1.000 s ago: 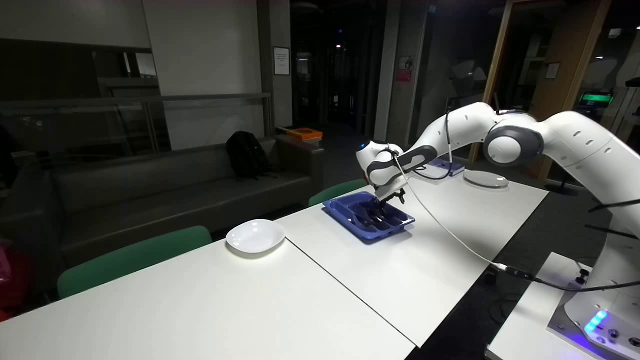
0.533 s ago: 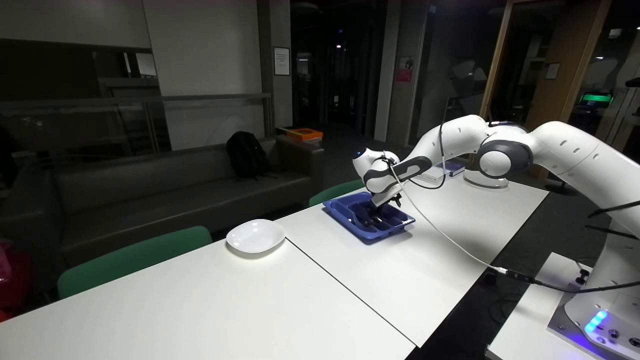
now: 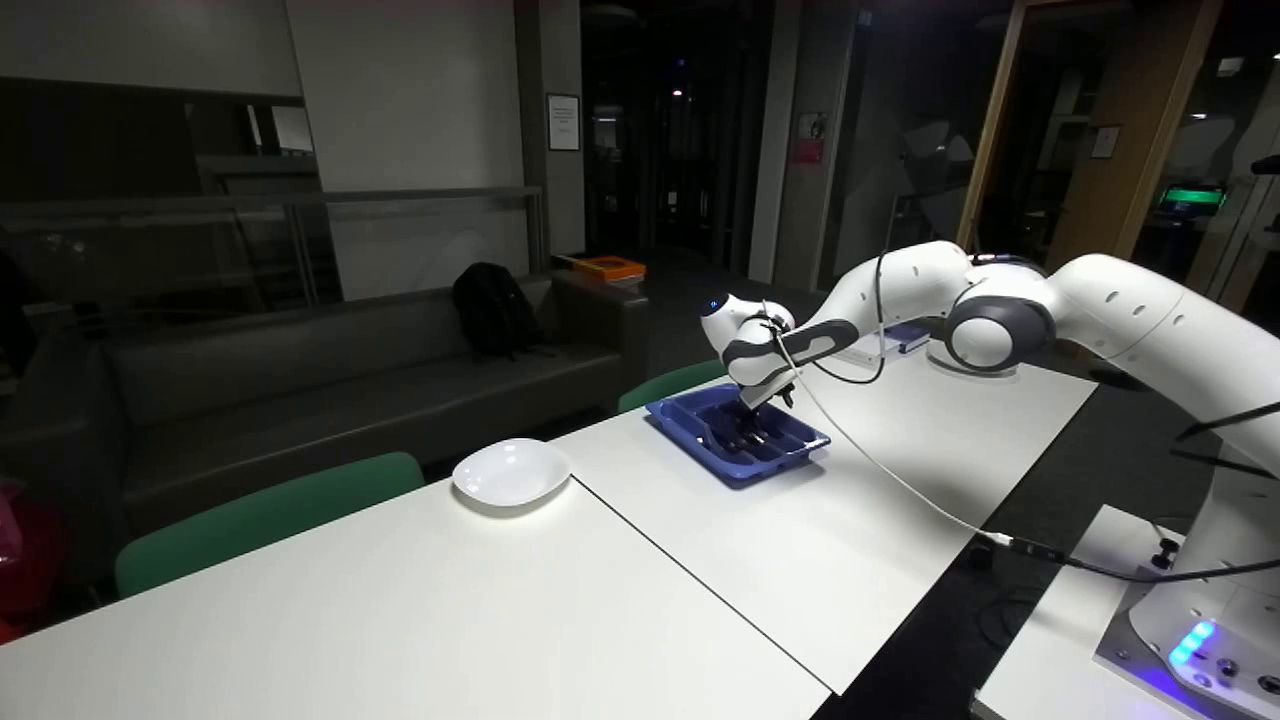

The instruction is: Remove two forks from the tray

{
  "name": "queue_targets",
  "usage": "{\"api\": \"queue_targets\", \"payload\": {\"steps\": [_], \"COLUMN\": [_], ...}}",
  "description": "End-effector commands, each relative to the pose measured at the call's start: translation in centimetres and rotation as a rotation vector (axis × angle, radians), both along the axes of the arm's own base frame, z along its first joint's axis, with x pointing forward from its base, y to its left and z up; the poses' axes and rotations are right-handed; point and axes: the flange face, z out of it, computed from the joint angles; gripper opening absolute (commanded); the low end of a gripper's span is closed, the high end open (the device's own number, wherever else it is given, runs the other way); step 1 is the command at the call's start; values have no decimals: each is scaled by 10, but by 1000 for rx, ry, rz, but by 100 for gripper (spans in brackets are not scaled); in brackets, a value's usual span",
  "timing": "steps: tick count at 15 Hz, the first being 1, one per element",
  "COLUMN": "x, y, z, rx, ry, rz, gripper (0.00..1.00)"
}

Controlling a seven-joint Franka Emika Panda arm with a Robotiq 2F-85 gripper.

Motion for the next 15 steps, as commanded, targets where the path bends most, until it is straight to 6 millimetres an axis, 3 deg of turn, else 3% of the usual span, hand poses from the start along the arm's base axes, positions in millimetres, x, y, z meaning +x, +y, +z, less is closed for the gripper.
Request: {"api": "queue_targets", "payload": {"steps": [1,7,11,14,15], "x": [9,9,7,7,7], "y": [-5,-7,-11,-15,-15], "z": [2,-5,-17,-24,-24], "rx": [1,8,25,32,31], "ry": [7,27,40,55,59], "rz": [42,75,99,114,118], "gripper": [66,19,11,22,44]}}
